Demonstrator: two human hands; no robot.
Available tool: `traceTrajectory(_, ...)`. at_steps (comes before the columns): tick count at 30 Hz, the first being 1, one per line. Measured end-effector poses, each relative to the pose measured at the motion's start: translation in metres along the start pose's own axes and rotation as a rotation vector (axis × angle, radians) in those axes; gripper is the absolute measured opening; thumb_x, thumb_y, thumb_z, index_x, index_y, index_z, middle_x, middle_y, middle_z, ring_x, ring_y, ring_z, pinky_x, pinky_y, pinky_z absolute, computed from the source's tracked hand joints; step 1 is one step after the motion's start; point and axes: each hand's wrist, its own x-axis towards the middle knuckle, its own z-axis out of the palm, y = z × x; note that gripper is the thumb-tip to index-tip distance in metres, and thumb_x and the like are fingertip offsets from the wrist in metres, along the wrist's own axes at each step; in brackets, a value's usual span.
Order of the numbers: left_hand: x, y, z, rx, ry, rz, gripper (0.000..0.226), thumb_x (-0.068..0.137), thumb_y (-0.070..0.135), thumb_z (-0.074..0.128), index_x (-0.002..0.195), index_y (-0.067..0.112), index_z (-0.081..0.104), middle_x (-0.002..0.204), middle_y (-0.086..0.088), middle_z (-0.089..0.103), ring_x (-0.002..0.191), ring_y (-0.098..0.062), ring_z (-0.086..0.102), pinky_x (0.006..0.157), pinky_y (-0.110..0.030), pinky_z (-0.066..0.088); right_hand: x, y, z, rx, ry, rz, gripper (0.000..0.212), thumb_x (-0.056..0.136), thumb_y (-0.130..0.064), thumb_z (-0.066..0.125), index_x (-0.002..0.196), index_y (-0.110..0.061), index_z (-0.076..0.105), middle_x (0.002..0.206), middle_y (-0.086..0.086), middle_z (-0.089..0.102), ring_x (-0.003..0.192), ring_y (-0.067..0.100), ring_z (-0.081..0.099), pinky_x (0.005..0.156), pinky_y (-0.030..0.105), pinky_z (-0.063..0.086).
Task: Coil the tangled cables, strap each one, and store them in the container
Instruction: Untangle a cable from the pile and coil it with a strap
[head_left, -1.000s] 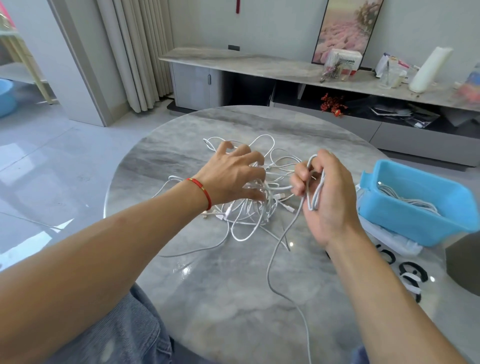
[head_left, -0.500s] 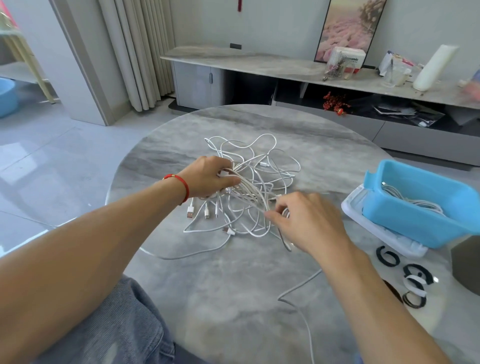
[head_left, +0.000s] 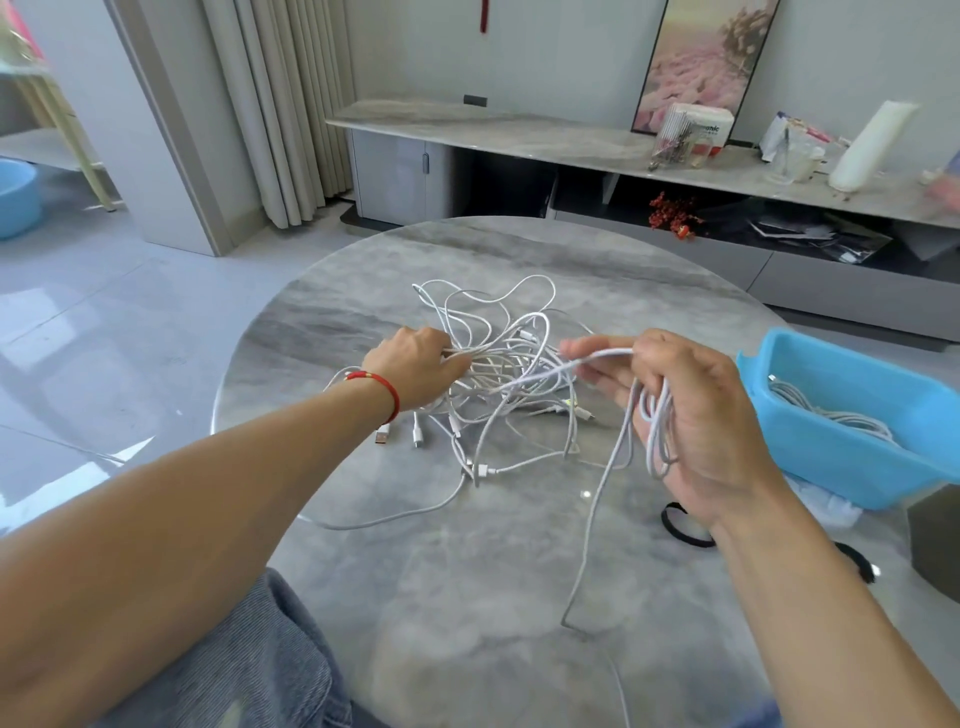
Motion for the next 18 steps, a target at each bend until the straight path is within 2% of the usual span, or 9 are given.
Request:
traceTrajectory(2,0.000,0.001,0.000,0.059,0.022,-0.047,0.043,0.091,0.061,0.046,0.079,0.021,0.058,0.093,-0.008,0.062,0.084,-0.034,0.056,0.076,-0.039,0.048,0.001,-0.001,0.001,0.076,0.072,0.082,0.029,0.090,-0.016,0.052,0.064,-0.009,0.042,0.076,0.018,0.068,0.080,0.035,0.070,0.083,0.045,0.060)
traceTrajectory(3,0.001,0.003,-0.001,0.088,0.054,-0.065,0.044,0.091,0.060,0.044,0.081,0.020,0.060,0.090,-0.008,0.060,0.080,-0.032,0.053,0.073,-0.038,0.046,0.001,0.000,0.001,0.006,0.132,0.100,0.029,0.088,-0.019,0.055,0.065,-0.008,0.041,0.065,0.013,0.058,0.063,0.029,0.061,0.070,0.043,0.057)
traceTrajectory(5,0.002,0.006,-0.006,0.119,0.150,-0.086,0.039,0.091,0.052,0.045,0.079,0.017,0.058,0.084,-0.009,0.057,0.075,-0.031,0.049,0.069,-0.036,0.042,0.002,0.004,-0.004,-0.413,0.241,0.081,0.032,0.084,-0.024,0.061,0.064,-0.011,0.039,0.059,0.003,0.045,0.052,0.019,0.043,0.057,0.037,0.041)
traceTrajectory(8,0.003,0.005,-0.015,0.081,0.298,-0.117,0.030,0.088,0.039,0.048,0.076,0.013,0.058,0.076,-0.010,0.055,0.070,-0.032,0.048,0.065,-0.035,0.040,0.002,0.013,-0.002,-1.037,0.221,0.155,0.019,0.082,-0.032,0.071,0.081,-0.019,0.057,0.074,-0.009,0.062,0.071,0.018,0.058,0.064,0.034,0.042)
traceTrajectory(10,0.002,0.002,-0.019,0.062,0.332,-0.149,0.029,0.087,0.037,0.049,0.076,0.012,0.059,0.076,-0.011,0.055,0.070,-0.033,0.048,0.064,-0.035,0.040,-0.005,0.022,0.002,-1.300,0.073,0.243,0.022,0.083,-0.033,0.072,0.101,-0.026,0.064,0.099,-0.007,0.070,0.095,0.021,0.064,0.077,0.033,0.047)
traceTrajectory(12,0.000,-0.002,-0.020,0.102,0.292,-0.197,0.030,0.088,0.038,0.046,0.082,0.011,0.060,0.083,-0.012,0.059,0.074,-0.034,0.050,0.067,-0.036,0.040,-0.008,0.032,0.002,-1.533,-0.012,0.293,0.028,0.086,-0.033,0.069,0.112,-0.023,0.065,0.114,0.000,0.070,0.110,0.026,0.063,0.084,0.035,0.048)
traceTrajectory(15,-0.005,-0.002,-0.019,0.160,0.190,-0.199,0.031,0.092,0.039,0.043,0.096,0.011,0.055,0.105,-0.014,0.061,0.096,-0.035,0.053,0.078,-0.041,0.043,-0.008,0.039,0.004,-1.684,-0.018,0.360,0.021,0.090,-0.028,0.066,0.108,-0.017,0.060,0.114,0.009,0.067,0.108,0.034,0.064,0.072,0.034,0.043)
traceTrajectory(17,-0.013,0.003,-0.017,0.240,0.144,-0.113,0.040,0.090,0.043,0.047,0.114,0.011,0.049,0.118,-0.015,0.054,0.112,-0.035,0.048,0.088,-0.048,0.042,-0.007,0.042,0.005,-1.751,-0.066,0.418,0.010,0.089,-0.016,0.062,0.088,-0.017,0.052,0.110,0.010,0.067,0.103,0.035,0.065,0.067,0.033,0.038)
traceTrajectory(18,-0.017,0.007,-0.017,0.285,0.147,-0.030,0.053,0.085,0.044,0.052,0.127,0.012,0.044,0.124,-0.014,0.050,0.117,-0.035,0.045,0.091,-0.050,0.041,-0.008,0.043,0.006,-1.776,-0.102,0.449,0.016,0.087,-0.010,0.060,0.080,-0.017,0.046,0.109,0.010,0.067,0.102,0.035,0.066,0.067,0.032,0.038)
